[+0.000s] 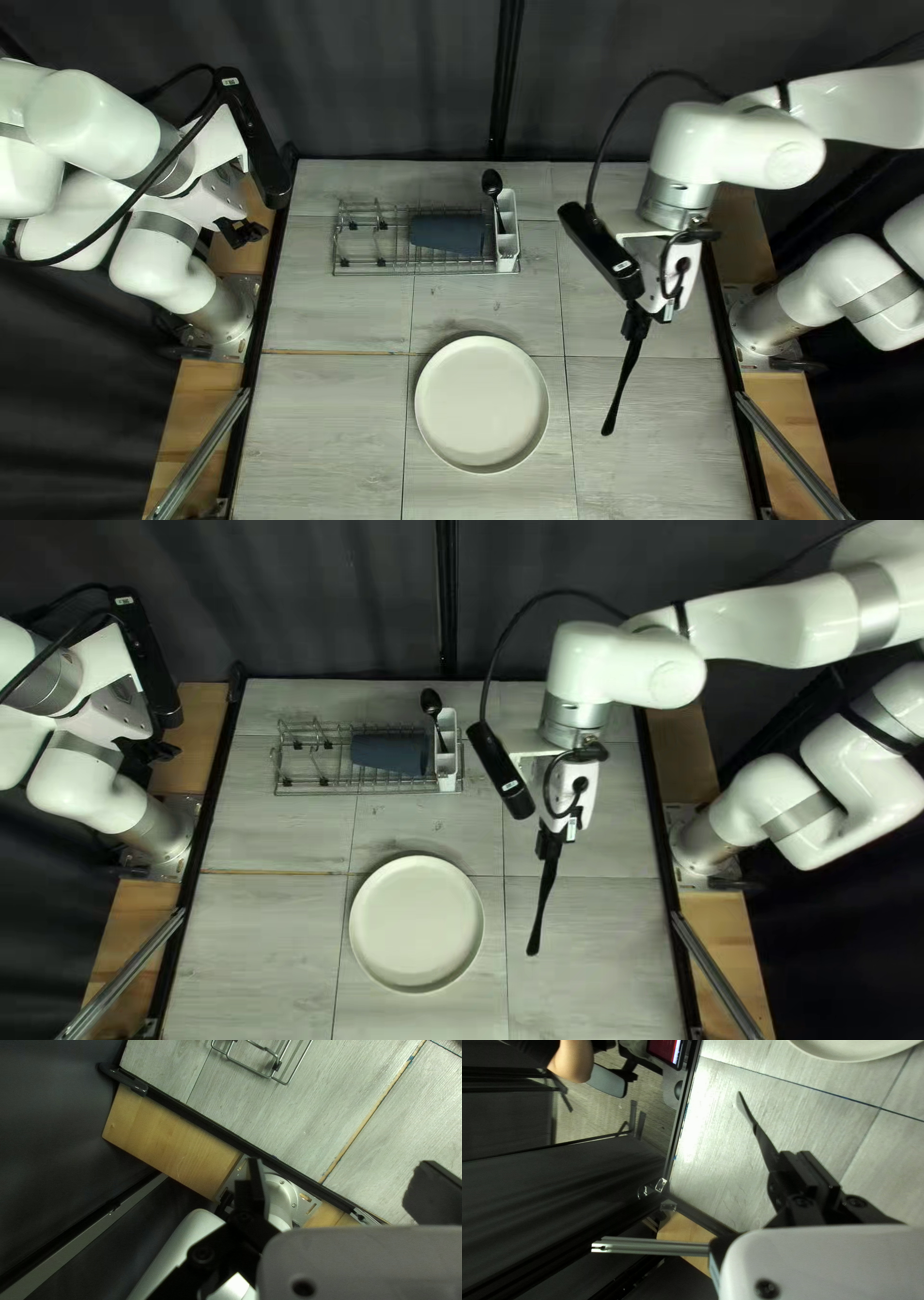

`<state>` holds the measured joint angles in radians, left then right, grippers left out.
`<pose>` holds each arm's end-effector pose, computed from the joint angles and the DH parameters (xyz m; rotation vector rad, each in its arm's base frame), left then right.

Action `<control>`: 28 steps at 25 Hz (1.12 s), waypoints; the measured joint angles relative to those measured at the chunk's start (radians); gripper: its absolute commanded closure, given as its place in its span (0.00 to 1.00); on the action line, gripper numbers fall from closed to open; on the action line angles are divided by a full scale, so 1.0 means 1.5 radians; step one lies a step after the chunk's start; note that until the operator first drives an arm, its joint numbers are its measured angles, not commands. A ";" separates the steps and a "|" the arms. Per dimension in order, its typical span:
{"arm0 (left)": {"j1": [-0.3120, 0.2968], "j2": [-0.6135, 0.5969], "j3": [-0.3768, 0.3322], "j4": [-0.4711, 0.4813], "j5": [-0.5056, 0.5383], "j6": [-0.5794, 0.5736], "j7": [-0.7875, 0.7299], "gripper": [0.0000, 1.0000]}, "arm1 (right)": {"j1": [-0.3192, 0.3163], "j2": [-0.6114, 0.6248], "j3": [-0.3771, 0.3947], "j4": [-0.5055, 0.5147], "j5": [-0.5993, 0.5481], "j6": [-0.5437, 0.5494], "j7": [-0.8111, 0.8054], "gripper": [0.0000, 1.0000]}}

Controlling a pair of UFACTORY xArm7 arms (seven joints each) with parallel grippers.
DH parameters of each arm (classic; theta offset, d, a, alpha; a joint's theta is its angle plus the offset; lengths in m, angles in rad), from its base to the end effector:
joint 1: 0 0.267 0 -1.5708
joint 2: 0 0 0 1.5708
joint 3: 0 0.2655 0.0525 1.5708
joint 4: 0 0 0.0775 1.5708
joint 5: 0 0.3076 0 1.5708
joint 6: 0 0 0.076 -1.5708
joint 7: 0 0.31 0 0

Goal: Pick up and place plate onto table. Place down one fork to the left of the plate. Place spoon and knife to the right of the plate. Place cup above the knife and spoon

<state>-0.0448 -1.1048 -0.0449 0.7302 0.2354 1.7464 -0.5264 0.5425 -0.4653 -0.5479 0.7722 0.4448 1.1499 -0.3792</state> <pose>0.1683 0.0623 0.2976 -2.8055 -0.7334 -0.2389 0.3457 0.1361 0.2273 -2.4875 -0.2949 -0.1470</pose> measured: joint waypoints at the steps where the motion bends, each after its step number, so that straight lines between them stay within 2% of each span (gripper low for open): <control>1: 0.000 0.000 0.000 0.000 0.000 0.000 0.000 0.00 | 0.004 0.009 -0.008 -0.007 0.011 -0.008 -0.017 1.00; 13: 0.000 0.000 0.000 0.000 0.000 0.000 0.000 0.00 | 0.050 0.132 -0.099 -0.053 0.156 -0.067 -0.230 1.00; 23: 0.000 0.000 0.000 0.000 0.000 0.000 0.000 0.00 | 0.058 0.212 -0.143 -0.073 0.240 -0.089 -0.357 1.00; 24: 0.000 0.000 0.000 0.000 0.000 0.000 0.000 0.00 | 0.058 0.219 -0.144 -0.075 0.241 -0.097 -0.362 0.64; 25: 0.000 0.000 0.000 0.000 0.000 0.000 0.000 0.00 | 0.058 0.226 -0.145 -0.076 0.242 -0.102 -0.366 0.64; 26: 0.000 0.000 0.000 0.000 0.000 0.000 0.000 0.00 | 0.058 0.233 -0.146 -0.077 0.244 -0.106 -0.370 0.09; 27: 0.000 0.000 0.000 0.000 0.000 0.000 0.000 0.00 | 0.057 0.243 -0.148 -0.080 0.246 -0.112 -0.376 0.00; 28: 0.000 0.000 0.000 0.000 0.000 0.000 0.000 0.00 | 0.056 0.251 -0.149 -0.083 0.249 -0.117 -0.380 0.00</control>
<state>-0.0448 -1.1048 -0.0449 0.7302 0.2354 1.7464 -0.5264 0.6271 -0.0889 -0.7710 0.6482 0.8187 0.9740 -0.9499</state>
